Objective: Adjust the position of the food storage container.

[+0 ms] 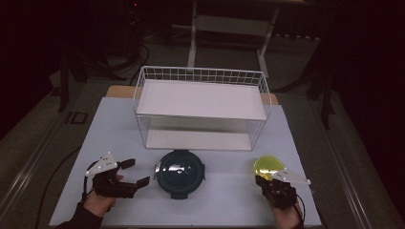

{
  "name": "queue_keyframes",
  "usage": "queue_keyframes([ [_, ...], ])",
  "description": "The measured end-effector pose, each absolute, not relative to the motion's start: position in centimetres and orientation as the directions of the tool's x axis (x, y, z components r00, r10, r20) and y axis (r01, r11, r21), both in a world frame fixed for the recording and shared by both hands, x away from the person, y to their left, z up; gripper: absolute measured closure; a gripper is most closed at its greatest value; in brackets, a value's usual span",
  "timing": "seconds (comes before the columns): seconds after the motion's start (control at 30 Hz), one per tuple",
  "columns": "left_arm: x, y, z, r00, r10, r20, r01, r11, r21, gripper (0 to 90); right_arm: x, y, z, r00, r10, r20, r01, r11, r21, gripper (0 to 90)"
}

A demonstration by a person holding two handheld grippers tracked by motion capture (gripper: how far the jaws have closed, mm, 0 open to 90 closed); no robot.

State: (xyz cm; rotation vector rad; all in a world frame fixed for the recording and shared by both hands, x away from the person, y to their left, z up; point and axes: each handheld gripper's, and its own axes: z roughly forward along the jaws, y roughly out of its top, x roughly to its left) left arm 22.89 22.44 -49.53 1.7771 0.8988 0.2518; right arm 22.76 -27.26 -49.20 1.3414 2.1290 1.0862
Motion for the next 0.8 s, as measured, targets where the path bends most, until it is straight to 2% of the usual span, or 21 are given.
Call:
queue_keyframes([
  [0.13,22.9,22.3,-49.5,0.693,0.675,-0.252,0.453,-0.135,0.881,6.7,22.9,-28.1,-49.3,-0.427,0.900,0.089,0.587,0.200,0.784,89.8],
  [0.23,22.8,22.2,-49.4,0.701,0.669,-0.246,0.441,-0.136,0.887,6.7,22.7,-27.9,-49.1,-0.435,0.897,0.084,0.575,0.205,0.792,88.7],
  [0.4,22.6,22.2,-48.9,0.710,0.658,-0.250,0.431,-0.126,0.893,6.7,22.1,-27.1,-48.5,-0.469,0.879,0.086,0.531,0.203,0.822,76.5],
  [0.57,22.4,22.1,-48.5,0.738,0.632,-0.236,0.401,-0.129,0.907,6.6,21.3,-25.5,-48.0,-0.523,0.847,0.099,0.474,0.192,0.860,51.9],
  [0.73,22.5,21.5,-48.2,0.763,0.610,-0.216,0.383,-0.158,0.910,6.7,21.1,-24.2,-47.2,-0.622,0.771,0.137,0.421,0.183,0.888,17.8],
  [0.8,22.6,21.3,-48.2,0.759,0.611,-0.224,0.400,-0.166,0.901,6.7,21.0,-23.8,-46.8,-0.643,0.755,0.129,0.394,0.182,0.901,15.3],
])
